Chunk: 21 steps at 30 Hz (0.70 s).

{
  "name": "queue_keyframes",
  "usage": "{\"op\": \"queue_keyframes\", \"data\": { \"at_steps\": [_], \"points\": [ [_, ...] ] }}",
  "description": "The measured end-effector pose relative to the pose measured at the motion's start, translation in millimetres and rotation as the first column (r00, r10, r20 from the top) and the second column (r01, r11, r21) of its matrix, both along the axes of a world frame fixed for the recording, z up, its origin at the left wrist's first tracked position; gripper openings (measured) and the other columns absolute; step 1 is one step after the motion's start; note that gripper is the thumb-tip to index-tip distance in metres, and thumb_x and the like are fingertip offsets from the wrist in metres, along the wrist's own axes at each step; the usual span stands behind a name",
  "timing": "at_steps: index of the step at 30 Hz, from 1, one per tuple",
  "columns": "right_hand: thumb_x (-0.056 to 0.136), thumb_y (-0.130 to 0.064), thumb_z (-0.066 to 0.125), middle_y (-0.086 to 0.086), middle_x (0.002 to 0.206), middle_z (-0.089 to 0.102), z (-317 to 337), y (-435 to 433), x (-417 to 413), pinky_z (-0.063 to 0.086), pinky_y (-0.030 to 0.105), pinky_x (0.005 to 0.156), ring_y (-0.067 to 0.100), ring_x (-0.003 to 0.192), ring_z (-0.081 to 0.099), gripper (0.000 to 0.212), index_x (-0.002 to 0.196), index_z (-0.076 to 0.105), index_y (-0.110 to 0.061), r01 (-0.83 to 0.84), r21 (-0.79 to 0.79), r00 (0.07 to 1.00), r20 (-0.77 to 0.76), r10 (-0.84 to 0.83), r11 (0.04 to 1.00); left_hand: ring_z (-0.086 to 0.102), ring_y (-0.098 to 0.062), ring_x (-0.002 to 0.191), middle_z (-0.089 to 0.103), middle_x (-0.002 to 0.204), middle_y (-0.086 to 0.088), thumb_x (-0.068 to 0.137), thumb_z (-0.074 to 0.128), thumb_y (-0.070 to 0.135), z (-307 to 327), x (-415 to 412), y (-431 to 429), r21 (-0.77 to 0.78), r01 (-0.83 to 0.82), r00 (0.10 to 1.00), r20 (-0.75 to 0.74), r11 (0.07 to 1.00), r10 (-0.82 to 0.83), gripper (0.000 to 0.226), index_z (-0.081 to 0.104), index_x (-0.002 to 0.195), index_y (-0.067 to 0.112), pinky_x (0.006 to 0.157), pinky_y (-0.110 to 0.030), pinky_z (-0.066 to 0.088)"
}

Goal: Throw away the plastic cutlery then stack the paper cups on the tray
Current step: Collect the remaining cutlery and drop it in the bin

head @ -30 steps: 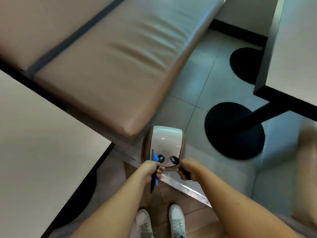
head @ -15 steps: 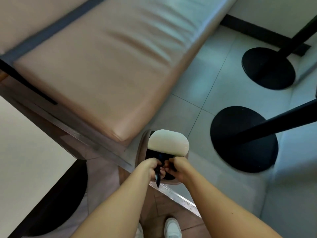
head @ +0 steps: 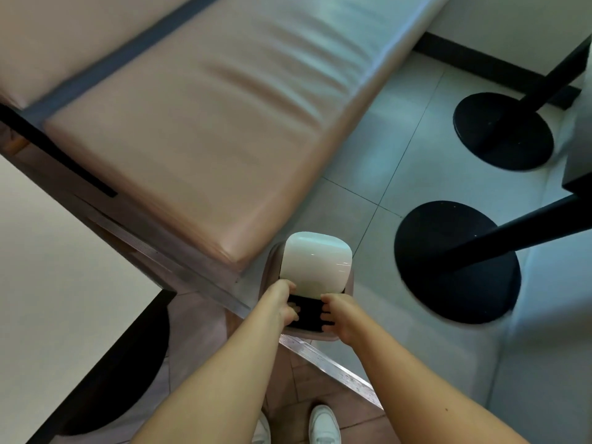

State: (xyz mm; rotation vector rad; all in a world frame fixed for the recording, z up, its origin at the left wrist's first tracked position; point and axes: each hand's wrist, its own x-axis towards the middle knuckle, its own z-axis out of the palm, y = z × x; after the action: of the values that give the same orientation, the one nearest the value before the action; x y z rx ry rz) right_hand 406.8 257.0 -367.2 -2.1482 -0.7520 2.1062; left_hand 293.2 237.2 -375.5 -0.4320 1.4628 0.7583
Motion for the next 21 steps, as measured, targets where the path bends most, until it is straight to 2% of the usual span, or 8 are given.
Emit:
{"op": "queue_keyframes", "data": {
  "at_steps": [2,3,6,8,10,12,15,21],
  "points": [
    [0.096,-0.014,0.045,0.012,0.111,0.049,10.6,-3.1,-0.6,0.045,0.043,0.086,0.030,0.106,0.053,0.022,0.116,0.047,-0.006,-0.050,-0.005,0.998,0.029,0.050,0.999,0.040,-0.033,0.130,0.044,0.136,-0.021,0.095,0.037,0.009,9.3,1.0,-3.3,0.014,0.037,0.999,-0.004,0.999,-0.037,0.041,0.041,0.134,-0.003,0.113,-0.043,0.020],
    [0.096,-0.014,0.045,0.013,0.108,0.050,17.9,-4.2,-1.4,0.047,0.042,0.081,0.029,0.097,0.055,0.021,0.116,0.047,-0.005,-0.069,-0.007,0.997,0.027,0.069,0.998,0.039,-0.032,0.132,0.045,0.136,-0.021,0.096,0.035,0.009,17.2,1.4,-4.9,0.023,0.038,0.999,0.001,0.999,-0.038,0.039,0.041,0.133,-0.004,0.114,-0.042,0.019],
    [0.096,-0.014,0.045,0.011,0.087,0.056,41.7,-5.1,-4.2,0.046,0.033,0.060,0.022,0.070,0.056,0.015,0.104,0.052,-0.004,-0.144,-0.013,0.989,0.012,0.145,0.989,0.051,-0.029,0.104,0.055,0.091,-0.016,0.098,0.032,0.011,42.1,2.3,-9.9,0.035,0.044,0.999,-0.018,0.998,-0.044,0.024,0.052,0.095,-0.001,0.106,-0.042,0.032],
    [0.095,-0.013,0.045,0.010,0.076,0.057,60.0,-3.8,-7.1,0.043,0.028,0.055,0.020,0.064,0.056,0.014,0.092,0.056,-0.005,-0.186,-0.009,0.983,0.009,0.186,0.983,0.055,-0.026,0.083,0.053,0.082,-0.012,0.097,0.032,0.010,61.9,3.4,-12.7,0.050,0.063,0.997,-0.037,0.997,-0.061,0.025,0.049,0.081,0.002,0.089,-0.040,0.042],
    [0.094,-0.013,0.044,0.009,0.070,0.057,79.6,-3.1,-10.6,0.040,0.026,0.053,0.019,0.061,0.055,0.018,0.082,0.057,-0.008,-0.216,0.017,0.976,-0.004,0.216,0.976,0.053,-0.021,0.071,0.053,0.079,-0.010,0.096,0.035,0.008,85.4,4.9,-14.2,0.079,0.103,0.993,-0.067,0.992,-0.098,0.024,0.049,0.077,0.004,0.069,-0.033,0.046],
    [0.094,-0.013,0.043,0.006,0.065,0.053,103.5,-2.4,-14.3,0.036,0.024,0.050,0.017,0.055,0.050,0.018,0.083,0.057,-0.010,-0.243,0.075,0.969,-0.027,0.245,0.967,0.051,-0.018,0.064,0.052,0.073,-0.007,0.094,0.039,0.006,112.5,5.6,-14.5,0.118,0.134,0.983,-0.142,0.984,-0.117,0.023,0.049,0.074,0.005,0.057,-0.028,0.042],
    [0.093,-0.012,0.045,0.004,0.062,0.049,142.5,1.9,-19.2,0.028,0.020,0.043,0.013,0.048,0.042,0.014,0.085,0.057,-0.012,-0.253,0.181,0.959,-0.080,0.271,0.950,0.045,-0.015,0.055,0.047,0.062,-0.003,0.090,0.043,0.005,154.1,3.5,-12.7,0.203,0.156,0.964,-0.246,0.967,-0.103,0.022,0.051,0.070,0.008,0.049,-0.023,0.035],
    [0.092,-0.013,0.051,0.002,0.057,0.046,236.5,11.4,-37.7,0.025,0.020,0.043,0.010,0.042,0.039,0.024,0.068,0.053,-0.015,-0.250,0.402,0.917,-0.194,0.349,0.881,0.037,-0.009,0.041,0.042,0.052,0.001,0.092,0.044,0.009,252.8,-9.7,-15.5,0.426,0.159,0.931,-0.365,0.891,0.009,0.025,0.050,0.068,0.015,0.038,-0.014,0.026]
  ]
}}
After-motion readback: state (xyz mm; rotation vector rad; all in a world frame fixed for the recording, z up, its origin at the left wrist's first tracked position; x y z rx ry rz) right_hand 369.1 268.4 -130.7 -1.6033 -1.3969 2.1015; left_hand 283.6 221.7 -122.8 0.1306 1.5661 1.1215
